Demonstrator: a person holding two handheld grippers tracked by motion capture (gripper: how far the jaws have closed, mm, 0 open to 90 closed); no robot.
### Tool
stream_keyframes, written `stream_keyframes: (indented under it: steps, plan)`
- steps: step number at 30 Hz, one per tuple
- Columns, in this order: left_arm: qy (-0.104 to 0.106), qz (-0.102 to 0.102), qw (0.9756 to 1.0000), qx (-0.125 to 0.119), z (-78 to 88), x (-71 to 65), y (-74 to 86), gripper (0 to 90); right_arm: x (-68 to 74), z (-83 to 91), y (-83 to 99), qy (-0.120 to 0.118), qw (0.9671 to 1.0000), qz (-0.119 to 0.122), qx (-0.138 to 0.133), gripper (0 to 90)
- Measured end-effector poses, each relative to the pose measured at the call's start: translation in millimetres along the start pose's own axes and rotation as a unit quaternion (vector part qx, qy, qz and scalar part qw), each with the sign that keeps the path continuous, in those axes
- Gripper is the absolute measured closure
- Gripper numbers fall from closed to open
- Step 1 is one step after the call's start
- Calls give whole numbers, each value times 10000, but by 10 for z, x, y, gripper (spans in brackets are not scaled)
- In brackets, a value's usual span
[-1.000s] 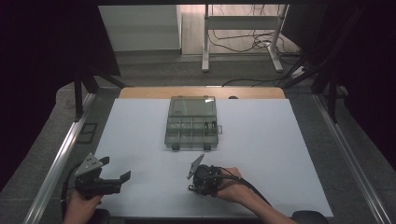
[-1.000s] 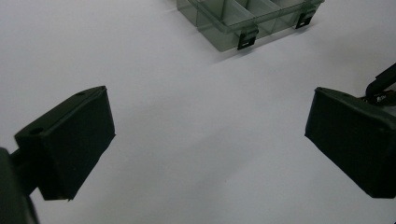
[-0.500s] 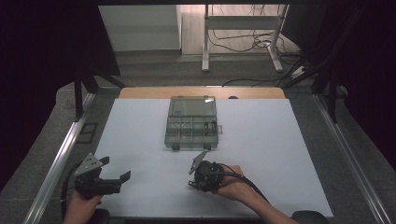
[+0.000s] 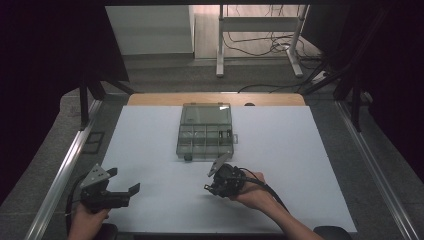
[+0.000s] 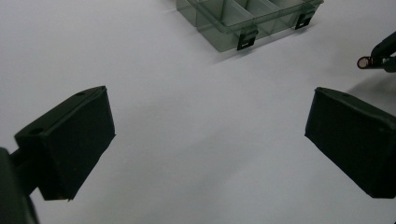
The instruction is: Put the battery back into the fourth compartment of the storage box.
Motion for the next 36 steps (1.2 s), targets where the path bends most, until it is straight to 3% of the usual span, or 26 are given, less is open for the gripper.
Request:
stream_keyframes:
  steps: [15, 36]
  plan:
    - [-6, 17, 10000, 17, -4, 4, 2, 20, -248, 186, -93, 195, 9985, -352, -367, 766]
    - [-2, 33, 10000, 11, -5, 8, 1, 20, -680, 327, -263, 622, 9938, -708, -585, 766]
Point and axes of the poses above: each handheld gripper's, and its own axes: z roughly backward along the jaws, y roughly out of its underside, x roughly to its left, the point moved 9 cm from there along -z, roughly forward along the jaws, and after that the axes turned 5 degrees about -z, right-handed, at the moved point
